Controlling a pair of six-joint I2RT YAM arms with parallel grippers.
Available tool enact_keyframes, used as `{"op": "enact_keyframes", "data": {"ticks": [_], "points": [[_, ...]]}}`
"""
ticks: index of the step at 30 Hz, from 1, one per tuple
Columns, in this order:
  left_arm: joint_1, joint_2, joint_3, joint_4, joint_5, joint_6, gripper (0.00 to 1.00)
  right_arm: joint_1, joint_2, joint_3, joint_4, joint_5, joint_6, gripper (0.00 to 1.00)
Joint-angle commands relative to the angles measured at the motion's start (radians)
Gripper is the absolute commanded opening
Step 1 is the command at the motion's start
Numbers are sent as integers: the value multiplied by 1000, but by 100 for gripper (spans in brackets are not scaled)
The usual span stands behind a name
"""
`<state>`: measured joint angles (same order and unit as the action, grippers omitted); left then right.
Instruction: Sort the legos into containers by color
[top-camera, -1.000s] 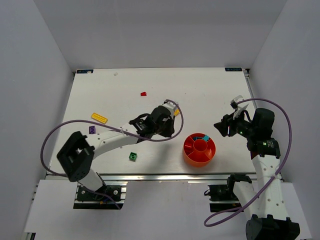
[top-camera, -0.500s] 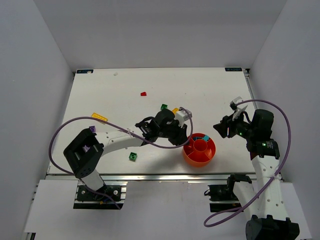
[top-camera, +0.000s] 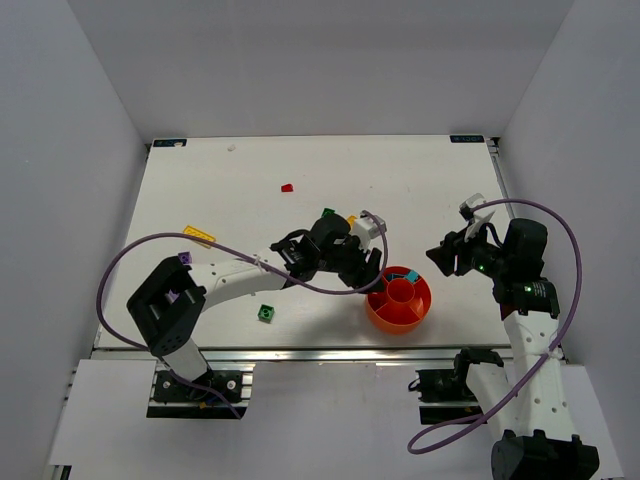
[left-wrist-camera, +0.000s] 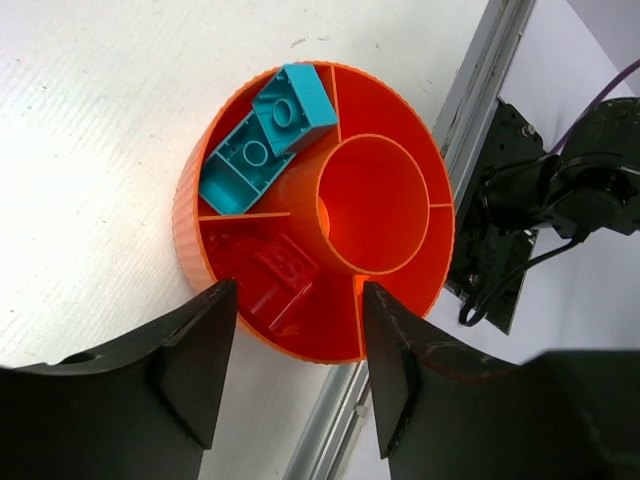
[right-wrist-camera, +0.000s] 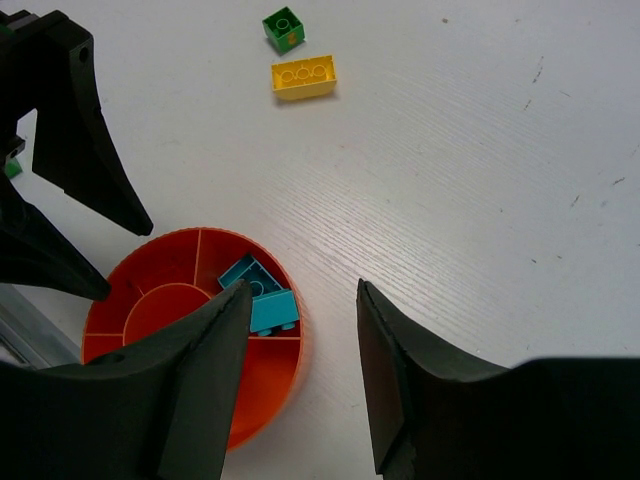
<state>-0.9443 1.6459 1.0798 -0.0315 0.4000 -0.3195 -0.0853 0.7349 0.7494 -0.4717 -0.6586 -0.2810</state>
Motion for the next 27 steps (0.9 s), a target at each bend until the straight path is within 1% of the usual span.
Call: {"op": "enact_keyframes", "data": {"ticks": [1,2,3,5,7,8,10,11,12,13,15,16,17,19,20,21,22,23,24,25,26,27], "points": [[-1,-26,60,-13,-30,19,62,-5,8,-1,16,-24,-15,52],[-1,-38,65,-16,-56,20,60,-5,9,2,16,-24,-17,52],[9,-50,65,-16,-85,17,47,-4,9,4,16,-26,-18,52],[33,-104,52,-19,-226,-13,23,-4,17,7,16,-27,-29,52],[45,-144,57,-71,-369,-10,3,-4,24,11,18,-22,-38,50],[73,-147,61,-90,-483,-21,0,-4,34,16,19,-19,-41,47],[110,-141,84,-152,-552,-30,0,-4,46,19,28,-24,-43,44],[149,-127,92,-169,-608,-39,0,-5,55,21,31,-26,-43,43],[171,-115,110,-185,-633,-47,0,-4,60,18,39,-27,-43,42],[192,-103,121,-218,-650,-55,6,-4,61,16,56,-35,-38,42],[260,-42,173,-260,-688,-87,26,-4,70,8,73,-41,-24,42],[281,-17,192,-292,-690,-96,39,-5,72,5,88,-44,-20,42],[300,32,210,-307,-691,-122,59,-4,75,2,94,-49,-9,42],[353,78,270,-347,-708,-164,71,-5,78,-15,114,-55,-3,42],[369,101,293,-361,-723,-227,81,-4,77,-21,120,-55,-1,42],[395,151,314,-381,-777,-271,87,-4,78,-27,134,-55,3,42],[406,179,381,-430,-805,-317,92,-4,74,-44,140,-55,5,42],[417,211,423,-459,-829,-405,94,-5,72,-50,146,-55,5,42],[426,276,466,-482,-845,-433,94,-5,73,-56,151,-49,3,42],[441,305,504,-520,-862,-466,94,-7,70,-61,154,-44,3,42],[441,330,567,-533,-874,-540,94,-5,66,-65,157,-42,2,42],[455,374,600,-550,-877,-571,92,-4,61,-68,160,-39,3,42]]}}
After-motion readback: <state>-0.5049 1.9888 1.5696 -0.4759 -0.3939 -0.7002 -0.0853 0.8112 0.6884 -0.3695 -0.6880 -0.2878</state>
